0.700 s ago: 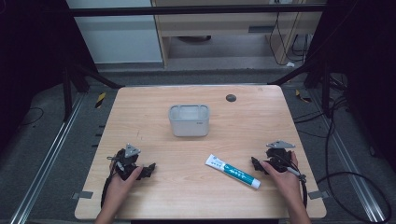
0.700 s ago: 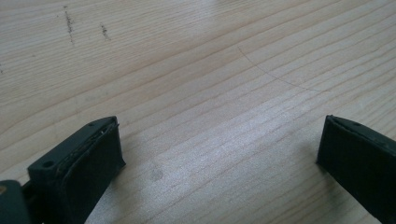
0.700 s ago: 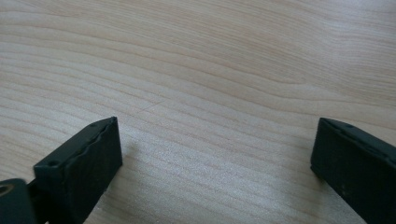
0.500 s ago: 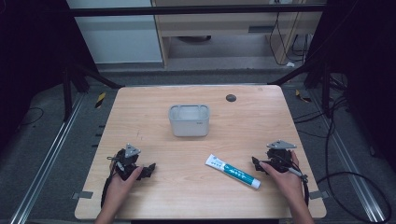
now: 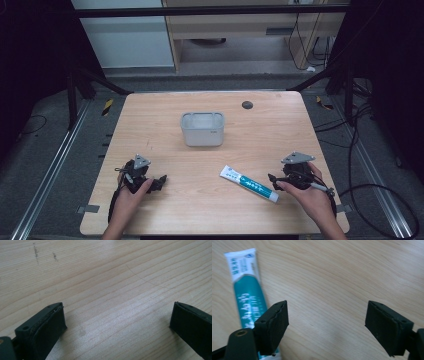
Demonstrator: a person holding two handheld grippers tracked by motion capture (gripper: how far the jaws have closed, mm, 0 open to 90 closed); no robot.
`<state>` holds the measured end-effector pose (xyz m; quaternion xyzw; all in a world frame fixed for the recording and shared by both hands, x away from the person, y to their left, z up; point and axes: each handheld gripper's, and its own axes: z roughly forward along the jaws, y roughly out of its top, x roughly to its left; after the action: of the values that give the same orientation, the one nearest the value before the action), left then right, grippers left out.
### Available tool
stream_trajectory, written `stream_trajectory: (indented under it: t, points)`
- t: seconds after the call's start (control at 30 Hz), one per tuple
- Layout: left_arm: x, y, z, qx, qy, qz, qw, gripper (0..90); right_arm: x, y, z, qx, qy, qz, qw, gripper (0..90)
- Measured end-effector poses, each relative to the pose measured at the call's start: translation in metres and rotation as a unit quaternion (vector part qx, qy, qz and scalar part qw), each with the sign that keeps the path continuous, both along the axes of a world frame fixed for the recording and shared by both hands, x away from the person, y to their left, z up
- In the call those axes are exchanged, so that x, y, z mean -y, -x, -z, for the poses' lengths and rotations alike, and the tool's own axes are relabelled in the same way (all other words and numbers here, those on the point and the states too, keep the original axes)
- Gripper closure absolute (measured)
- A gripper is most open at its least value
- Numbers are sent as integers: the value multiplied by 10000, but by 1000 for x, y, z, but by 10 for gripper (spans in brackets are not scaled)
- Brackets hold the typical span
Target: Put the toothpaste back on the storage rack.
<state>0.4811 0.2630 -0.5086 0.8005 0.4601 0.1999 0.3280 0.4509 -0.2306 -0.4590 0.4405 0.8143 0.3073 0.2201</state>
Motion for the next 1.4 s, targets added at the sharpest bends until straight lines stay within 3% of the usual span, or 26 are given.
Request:
stream_trajectory:
  t: [0.37, 0.67, 1.4]
  points:
    - [0, 0, 0, 1, -1, 7, 10000, 0, -16, 4, -16, -172, 48, -440, 9989, 218]
    - [0, 0, 0, 1, -3, 8, 10000, 0, -37, 5, -22, -374, 203, -898, 9950, 287]
    - [0, 0, 0, 1, -3, 8, 10000, 0, -64, 3, -29, -649, 440, -1373, 9874, 388]
